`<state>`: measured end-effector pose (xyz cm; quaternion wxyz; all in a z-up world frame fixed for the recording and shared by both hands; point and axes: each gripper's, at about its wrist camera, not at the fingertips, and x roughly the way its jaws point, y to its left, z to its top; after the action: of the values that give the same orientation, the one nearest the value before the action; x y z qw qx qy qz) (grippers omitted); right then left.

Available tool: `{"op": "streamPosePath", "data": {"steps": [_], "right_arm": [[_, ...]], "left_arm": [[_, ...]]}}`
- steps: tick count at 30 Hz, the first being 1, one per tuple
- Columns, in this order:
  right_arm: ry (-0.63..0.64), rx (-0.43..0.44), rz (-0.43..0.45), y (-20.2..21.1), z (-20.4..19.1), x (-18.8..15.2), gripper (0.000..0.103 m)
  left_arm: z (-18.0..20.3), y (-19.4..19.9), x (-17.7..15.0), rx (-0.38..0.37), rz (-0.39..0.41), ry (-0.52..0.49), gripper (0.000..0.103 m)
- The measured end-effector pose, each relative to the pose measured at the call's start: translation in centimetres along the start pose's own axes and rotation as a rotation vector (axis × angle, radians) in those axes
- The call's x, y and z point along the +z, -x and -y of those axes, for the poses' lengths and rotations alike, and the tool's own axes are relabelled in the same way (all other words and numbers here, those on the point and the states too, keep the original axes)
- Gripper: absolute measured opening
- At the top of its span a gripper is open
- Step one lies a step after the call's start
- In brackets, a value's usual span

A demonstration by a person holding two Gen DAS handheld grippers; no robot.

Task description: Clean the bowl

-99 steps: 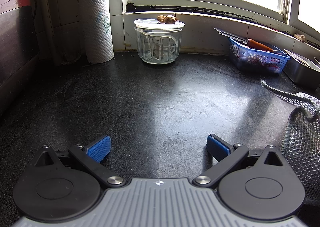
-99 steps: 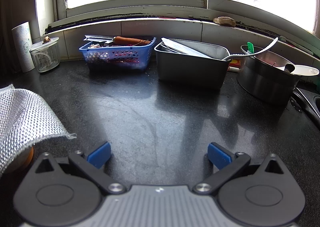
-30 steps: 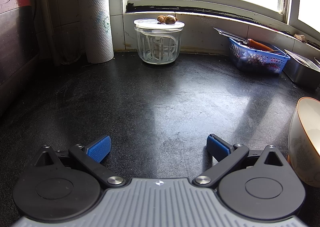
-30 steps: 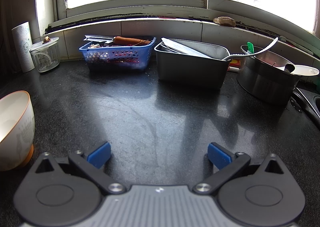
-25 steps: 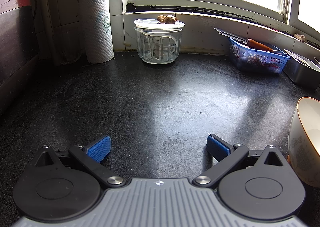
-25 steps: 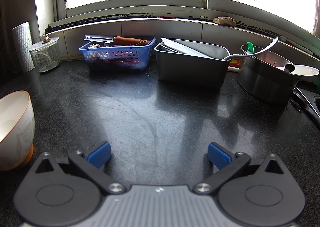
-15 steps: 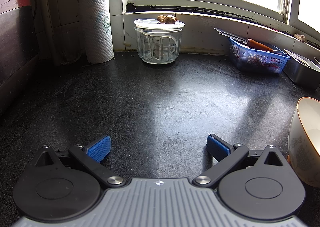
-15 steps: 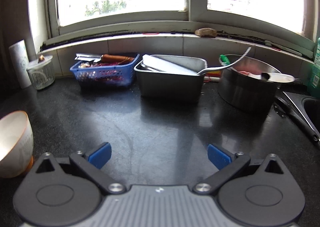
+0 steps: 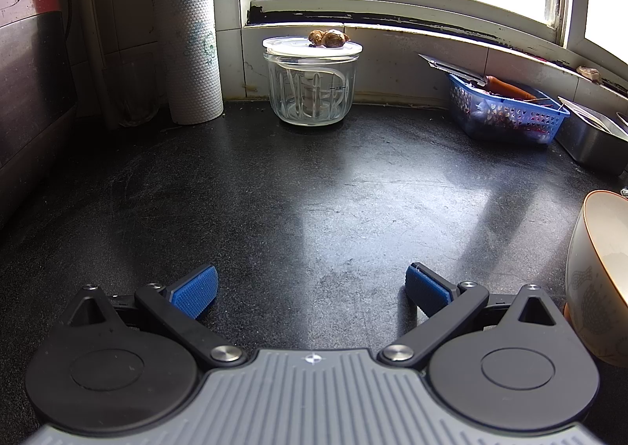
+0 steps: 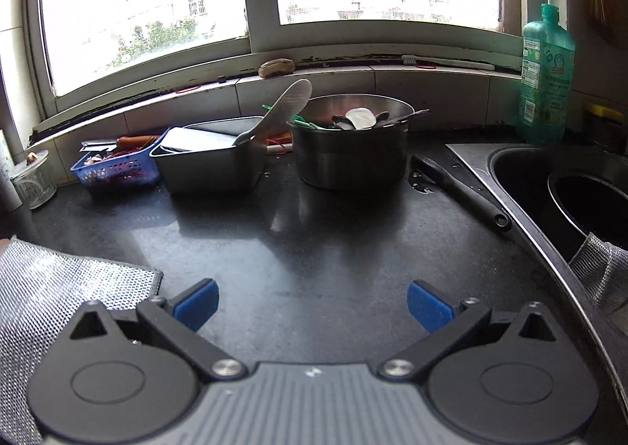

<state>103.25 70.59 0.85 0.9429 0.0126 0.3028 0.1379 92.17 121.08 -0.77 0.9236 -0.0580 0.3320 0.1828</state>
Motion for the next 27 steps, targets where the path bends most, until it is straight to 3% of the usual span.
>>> {"op": "streamPosePath", "data": {"steps": [11,27], "right_arm": [[0.055,0.090,-0.027,-2.4,-1.3,0.1,0.103],[0.109,0.141,-0.045,-5.0,-3.1,0.5,0.103]], "left_arm": [[0.0,0.0,0.0,0.000,0.000,0.000,0.103],[0.0,0.0,0.0,0.000,0.000,0.000,0.103]]}}
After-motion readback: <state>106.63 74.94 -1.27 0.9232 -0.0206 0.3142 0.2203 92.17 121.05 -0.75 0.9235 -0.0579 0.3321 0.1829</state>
